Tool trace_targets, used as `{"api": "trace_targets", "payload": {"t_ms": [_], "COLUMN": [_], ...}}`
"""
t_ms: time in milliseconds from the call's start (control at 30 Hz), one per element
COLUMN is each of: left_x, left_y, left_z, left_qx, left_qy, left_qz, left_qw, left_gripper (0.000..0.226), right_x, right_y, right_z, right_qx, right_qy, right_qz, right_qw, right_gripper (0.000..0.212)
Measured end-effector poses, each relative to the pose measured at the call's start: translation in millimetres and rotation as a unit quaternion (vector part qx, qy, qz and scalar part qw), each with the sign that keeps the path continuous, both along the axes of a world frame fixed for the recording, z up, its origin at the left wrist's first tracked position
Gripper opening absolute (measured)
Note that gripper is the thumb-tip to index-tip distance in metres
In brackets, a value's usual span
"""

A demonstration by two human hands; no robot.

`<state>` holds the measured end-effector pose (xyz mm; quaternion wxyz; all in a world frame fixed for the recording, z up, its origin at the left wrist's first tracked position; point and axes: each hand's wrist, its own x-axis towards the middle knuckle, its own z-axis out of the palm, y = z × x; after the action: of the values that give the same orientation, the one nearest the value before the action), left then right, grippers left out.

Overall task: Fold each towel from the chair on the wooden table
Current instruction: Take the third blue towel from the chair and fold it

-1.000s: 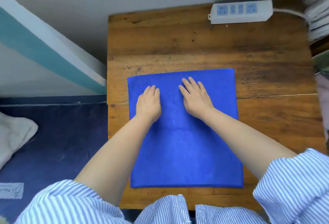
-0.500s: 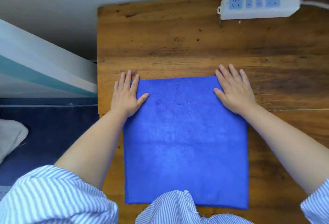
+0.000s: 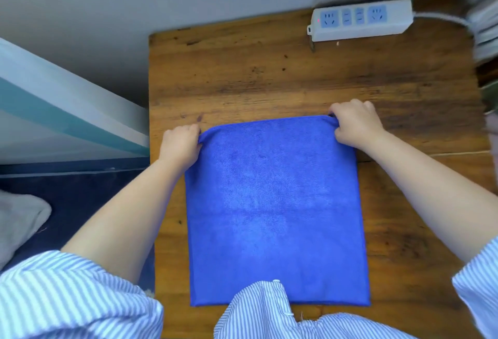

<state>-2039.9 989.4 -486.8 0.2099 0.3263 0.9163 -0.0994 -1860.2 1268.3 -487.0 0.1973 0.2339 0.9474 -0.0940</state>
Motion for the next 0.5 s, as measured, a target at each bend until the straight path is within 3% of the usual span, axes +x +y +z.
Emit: {"api": "trace_targets", "payload": {"t_ms": [100, 367, 500], "left_x": [5.1, 64.1, 106.2], "left_y": [-8.5, -77.1, -113.9], "left_z": [12.1, 50.0, 63.0], "left_qx": [-0.011, -0.002, -0.049], "left_qy": [0.011, 0.0, 0.014], "left_qz": [-0.043, -0.136, -0.191], "left_qw": [0.999, 0.991, 0.98], "left_gripper": [0.016, 0.02, 0.02], "right_x": [6.5, 109.7, 160.8], "right_y": [0.6, -49.5, -89.9], "right_z": [9.1, 50.0, 58.7], "right_qx": [-0.02, -0.049, -0.02], "right_qy": [0.001, 0.269, 0.304], "right_qz": [0.027, 0.072, 0.086], "right_qw": [0.999, 0.959, 0.949], "right_gripper": [0.024, 0.024, 0.027]}}
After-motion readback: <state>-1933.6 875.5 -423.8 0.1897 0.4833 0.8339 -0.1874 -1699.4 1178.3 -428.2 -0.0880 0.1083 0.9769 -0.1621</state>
